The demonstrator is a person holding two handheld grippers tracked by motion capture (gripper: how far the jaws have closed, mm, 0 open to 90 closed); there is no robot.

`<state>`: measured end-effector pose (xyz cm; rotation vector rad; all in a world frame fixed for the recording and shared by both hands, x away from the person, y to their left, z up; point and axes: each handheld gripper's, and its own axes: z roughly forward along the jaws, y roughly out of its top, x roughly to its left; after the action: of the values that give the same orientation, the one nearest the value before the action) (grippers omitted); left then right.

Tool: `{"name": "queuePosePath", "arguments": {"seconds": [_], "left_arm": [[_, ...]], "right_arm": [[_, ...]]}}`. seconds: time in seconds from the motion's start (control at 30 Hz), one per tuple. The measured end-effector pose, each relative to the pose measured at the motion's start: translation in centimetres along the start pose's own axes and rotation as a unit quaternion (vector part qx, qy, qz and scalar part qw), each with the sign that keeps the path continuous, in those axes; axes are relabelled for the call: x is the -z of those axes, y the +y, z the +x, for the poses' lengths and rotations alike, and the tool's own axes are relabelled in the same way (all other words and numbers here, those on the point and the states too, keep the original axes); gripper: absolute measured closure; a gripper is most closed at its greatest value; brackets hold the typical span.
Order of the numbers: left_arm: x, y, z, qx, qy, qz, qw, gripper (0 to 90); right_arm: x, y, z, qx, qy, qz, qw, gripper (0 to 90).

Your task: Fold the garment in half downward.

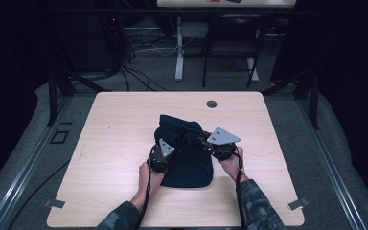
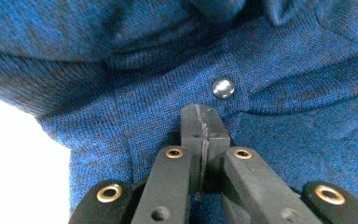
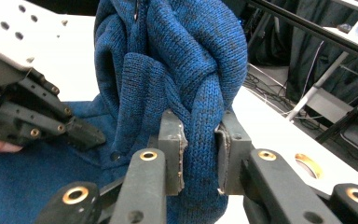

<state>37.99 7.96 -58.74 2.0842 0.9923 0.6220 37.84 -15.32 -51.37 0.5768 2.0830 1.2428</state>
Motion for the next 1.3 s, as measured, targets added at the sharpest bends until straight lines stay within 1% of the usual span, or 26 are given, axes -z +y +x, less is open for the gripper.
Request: {"name": "queuePosePath", "arguments": {"seconds": [0.07,0.17,0.2,0.3,0.33,0.37,0.4,0.43,0.47,0.5,0.53,0.57,0.6,0.63,0.73,0.77,0.83,0.9,0.93,0.97,1.03,1.13,1.17,1.23,1.27,1.3], "left_arm": [[0.2,-0.1,0.4,0.010,-0.010,-0.002,0.9999,90.0],[0.9,-0.4,0.3,0.007,-0.025,-0.010,0.9996,90.0],[1.3,-0.4,0.3,0.006,-0.033,-0.013,0.9993,88.5],[3.1,-0.3,0.3,-0.004,-0.049,-0.020,0.9986,79.1],[3.1,-0.3,0.3,-0.004,-0.049,-0.020,0.9986,76.3],[3.7,-0.2,0.4,-0.006,-0.052,-0.023,0.9984,74.0],[5.2,-0.1,0.8,-0.012,-0.053,-0.031,0.9980,71.5],[5.2,-0.1,0.8,-0.012,-0.053,-0.031,0.9980,69.0],[5.9,0.0,1.0,-0.015,-0.050,-0.036,0.9980,66.4],[7.0,0.6,1.6,-0.022,-0.040,-0.044,0.9980,62.5],[7.4,0.9,1.9,-0.024,-0.035,-0.048,0.9980,58.7],[7.6,1.2,2.2,-0.025,-0.028,-0.052,0.9979,55.9],[7.6,1.2,2.2,-0.025,-0.028,-0.052,0.9979,52.4],[7.7,1.5,2.5,-0.028,-0.018,-0.056,0.9979,52.4],[7.3,2.2,3.6,-0.025,-0.018,-0.061,0.9976,44.0],[7.1,2.4,4.0,-0.022,-0.023,-0.062,0.9975,40.2],[6.8,2.6,4.7,-0.021,-0.031,-0.065,0.9972,39.1],[6.7,2.7,4.9,-0.020,-0.036,-0.068,0.9968,39.7],[6.5,2.8,5.0,-0.031,-0.045,-0.067,0.9963,41.7],[6.4,2.9,5.0,-0.035,-0.051,-0.064,0.9960,45.0],[6.0,2.9,4.9,-0.044,-0.063,-0.060,0.9952,58.6],[5.7,2.6,4.7,-0.050,-0.071,-0.057,0.9946,76.6],[5.7,2.4,4.6,-0.050,-0.074,-0.058,0.9943,81.0],[5.7,2.1,4.3,-0.059,-0.078,-0.056,0.9936,82.9],[5.7,2.1,4.3,-0.059,-0.078,-0.056,0.9936,83.3],[5.8,1.8,4.0,-0.067,-0.080,-0.052,0.9932,83.3]], "right_arm": [[-0.1,-0.2,0.4,0.005,0.001,0.008,1.0000,75.0],[-0.4,-0.5,0.8,0.011,0.006,0.020,0.9997,75.0],[-0.4,-0.6,0.9,0.010,0.009,0.025,0.9996,74.9],[-0.3,-0.8,1.0,0.006,0.010,0.023,0.9997,74.9],[-0.1,-0.9,1.0,0.009,0.010,0.024,0.9996,74.9],[0.0,-1.0,1.0,0.011,0.009,0.021,0.9997,74.9],[0.1,-1.0,1.1,0.013,0.009,0.022,0.9996,74.9],[0.1,-1.1,1.2,0.014,0.008,0.018,0.9997,74.9],[0.2,-1.2,1.3,0.018,0.010,0.016,0.9997,74.9],[0.2,-1.3,1.3,0.020,0.010,0.017,0.9996,74.9],[0.3,-1.4,1.4,0.023,0.009,0.014,0.9996,74.8],[0.4,-1.4,1.5,0.026,0.010,0.013,0.9995,74.9],[0.4,-1.5,1.6,0.029,0.011,0.012,0.9994,74.8],[0.4,-1.5,1.6,0.029,0.011,0.012,0.9994,74.8],[0.5,-1.6,1.8,0.036,0.015,0.011,0.9992,74.7],[0.5,-1.8,1.9,0.038,0.020,0.009,0.9990,74.6],[0.6,-2.0,2.0,0.038,0.023,0.010,0.9990,74.5],[0.6,-2.1,2.1,0.040,0.028,0.011,0.9988,74.4],[0.6,-2.2,2.1,0.039,0.033,0.013,0.9986,74.3],[0.6,-2.2,2.1,0.039,0.034,0.017,0.9985,74.2],[0.7,-2.2,2.1,0.034,0.041,0.019,0.9984,73.9],[0.9,-2.2,2.3,0.032,0.047,0.028,0.9980,73.4],[1.0,-2.2,2.3,0.030,0.050,0.031,0.9978,73.3],[1.2,-2.3,2.2,0.024,0.055,0.035,0.9975,72.9],[1.2,-2.3,2.2,0.024,0.055,0.035,0.9975,72.9],[1.4,-2.5,2.2,0.017,0.062,0.043,0.9970,72.3]]}}
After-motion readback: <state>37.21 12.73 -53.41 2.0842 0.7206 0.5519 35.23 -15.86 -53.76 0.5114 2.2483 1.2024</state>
